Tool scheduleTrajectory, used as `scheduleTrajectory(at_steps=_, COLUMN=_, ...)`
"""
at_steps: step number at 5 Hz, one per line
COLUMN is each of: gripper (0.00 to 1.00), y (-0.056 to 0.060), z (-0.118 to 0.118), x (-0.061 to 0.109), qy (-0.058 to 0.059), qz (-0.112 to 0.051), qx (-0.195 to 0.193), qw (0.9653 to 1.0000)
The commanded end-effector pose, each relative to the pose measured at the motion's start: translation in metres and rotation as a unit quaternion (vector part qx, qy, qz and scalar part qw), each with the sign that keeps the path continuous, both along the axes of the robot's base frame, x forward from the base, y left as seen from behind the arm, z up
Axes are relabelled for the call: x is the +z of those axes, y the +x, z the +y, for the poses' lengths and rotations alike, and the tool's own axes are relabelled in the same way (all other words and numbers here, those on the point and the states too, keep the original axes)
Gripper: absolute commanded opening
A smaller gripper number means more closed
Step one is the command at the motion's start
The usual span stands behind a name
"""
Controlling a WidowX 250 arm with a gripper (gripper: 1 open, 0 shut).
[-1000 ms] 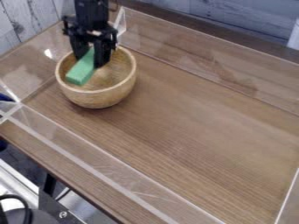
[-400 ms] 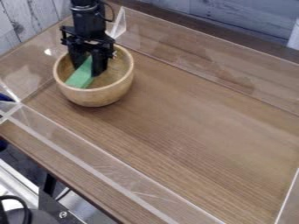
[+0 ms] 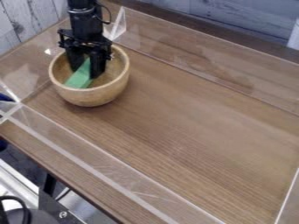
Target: Put the green block in the brown bowl
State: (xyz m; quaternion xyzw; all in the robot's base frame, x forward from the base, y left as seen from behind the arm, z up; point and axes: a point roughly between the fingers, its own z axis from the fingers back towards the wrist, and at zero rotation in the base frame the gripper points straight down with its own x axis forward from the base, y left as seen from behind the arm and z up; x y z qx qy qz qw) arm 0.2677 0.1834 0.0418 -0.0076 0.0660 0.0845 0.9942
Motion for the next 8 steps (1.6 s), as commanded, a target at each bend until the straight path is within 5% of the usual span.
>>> scheduleTrajectory(at_steps=1, gripper=0.0, y=0.005, z=0.011, x=0.014, qy=0.012, qz=-0.023, qx=0.005, qw=0.9996)
scheduleTrajectory(at_steps=3, gripper=0.0, y=0.005, z=0.012, x=0.012, qy=0.005, qz=-0.021, qx=0.008, qw=0.9997)
scheduleTrajectory(at_steps=4, gripper=1.0, y=0.004, z=0.011, x=0.016, qy=0.003, qz=-0.02, qx=0.01, qw=0.9997)
scheduleTrajectory(at_steps=7, gripper=1.0, y=0.009, z=0.003, x=0.048, qy=-0.008, qz=-0.046, qx=0.008, qw=0.9989)
scheduleTrajectory(at_steps=8, gripper=1.0, y=0.013, z=-0.003, x=0.073, qy=-0.01, qz=-0.072, qx=0.002, qw=0.9974)
